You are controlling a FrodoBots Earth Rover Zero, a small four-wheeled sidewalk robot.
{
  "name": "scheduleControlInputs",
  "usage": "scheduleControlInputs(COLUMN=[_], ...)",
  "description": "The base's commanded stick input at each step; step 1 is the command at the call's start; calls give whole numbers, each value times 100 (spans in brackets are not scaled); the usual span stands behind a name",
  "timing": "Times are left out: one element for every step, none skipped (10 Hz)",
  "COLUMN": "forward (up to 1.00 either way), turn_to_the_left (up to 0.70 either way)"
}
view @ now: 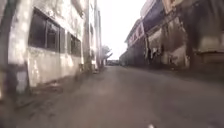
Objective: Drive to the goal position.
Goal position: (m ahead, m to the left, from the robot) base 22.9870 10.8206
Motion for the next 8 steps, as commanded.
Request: scheduleControlInputs(forward=[100,100,100,100,100,100,100,100], turn_to_the_left=[0,0,0,0,0,0,0,0])
